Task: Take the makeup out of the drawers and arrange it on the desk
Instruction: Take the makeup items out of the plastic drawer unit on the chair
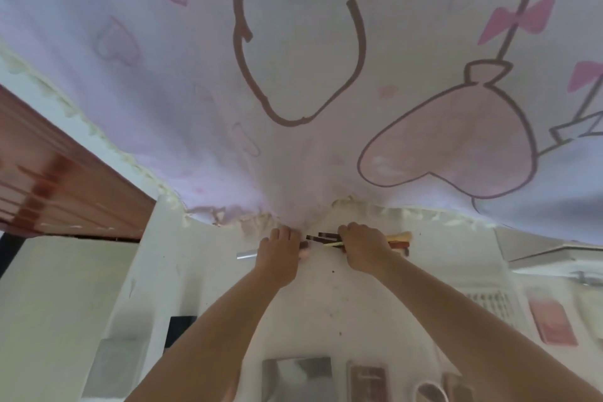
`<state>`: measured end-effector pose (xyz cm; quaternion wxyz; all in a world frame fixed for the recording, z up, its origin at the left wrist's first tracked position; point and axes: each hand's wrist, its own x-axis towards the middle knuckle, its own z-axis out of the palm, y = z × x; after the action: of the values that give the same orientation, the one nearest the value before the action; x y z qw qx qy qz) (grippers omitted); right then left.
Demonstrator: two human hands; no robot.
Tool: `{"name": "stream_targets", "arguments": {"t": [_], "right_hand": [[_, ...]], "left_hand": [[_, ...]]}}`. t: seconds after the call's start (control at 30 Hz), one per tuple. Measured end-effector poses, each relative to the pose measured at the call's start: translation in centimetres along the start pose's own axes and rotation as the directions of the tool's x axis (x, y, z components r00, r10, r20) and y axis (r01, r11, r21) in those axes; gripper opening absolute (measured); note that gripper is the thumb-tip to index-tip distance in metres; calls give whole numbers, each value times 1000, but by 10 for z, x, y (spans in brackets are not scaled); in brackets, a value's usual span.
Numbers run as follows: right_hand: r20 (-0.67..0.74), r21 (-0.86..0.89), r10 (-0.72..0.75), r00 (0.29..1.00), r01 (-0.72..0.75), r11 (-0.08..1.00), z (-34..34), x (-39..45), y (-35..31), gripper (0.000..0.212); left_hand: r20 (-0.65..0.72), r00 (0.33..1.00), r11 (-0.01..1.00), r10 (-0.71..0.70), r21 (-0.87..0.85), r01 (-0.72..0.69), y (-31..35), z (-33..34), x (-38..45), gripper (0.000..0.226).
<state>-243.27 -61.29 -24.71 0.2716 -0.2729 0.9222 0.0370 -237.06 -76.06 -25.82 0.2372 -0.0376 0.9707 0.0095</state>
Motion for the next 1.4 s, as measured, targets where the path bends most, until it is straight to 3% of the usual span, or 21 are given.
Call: {"name": "stream_targets", "arguments": {"t": [0.23, 0.47, 0.63, 0.77, 0.93, 1.07, 1.23, 1.4], "right_hand": [[-66, 43, -21, 998, 24, 999, 10, -5, 14, 60], [-120, -40, -9, 993, 4, 999, 2, -26, -22, 59], [-295, -14, -270, 917, 278, 960, -21, -59, -130, 50], [-223, -216, -567, 793, 527, 822, -32, -119, -278, 61], [-114, -389, -841, 528, 755, 527, -16, -239, -482, 64], [25, -472, -970, 241, 858, 202, 26, -371, -620, 62], [237, -475, -966, -101, 856, -206, 120, -548, -734, 60], [405, -374, -835, -373, 765, -524, 228, -712, -798, 58]], "left_hand": [[46, 999, 993, 17, -118, -11, -3, -2, -5, 59], [-3, 1000, 991, -31, -130, 30, -22, -4, -56, 59], [-170, 956, 963, -239, -164, 212, -85, -6, -156, 48], [-200, 832, 854, -518, -178, 489, -157, 9, -303, 44], [-180, 504, 535, -844, -306, 787, -206, 67, -532, 55], [-94, 139, 165, -986, -389, 906, -199, 125, -706, 57], [96, -277, -291, -956, -428, 855, -148, 209, -880, 56], [268, -561, -621, -783, -297, 725, -77, 287, -1036, 52]]}}
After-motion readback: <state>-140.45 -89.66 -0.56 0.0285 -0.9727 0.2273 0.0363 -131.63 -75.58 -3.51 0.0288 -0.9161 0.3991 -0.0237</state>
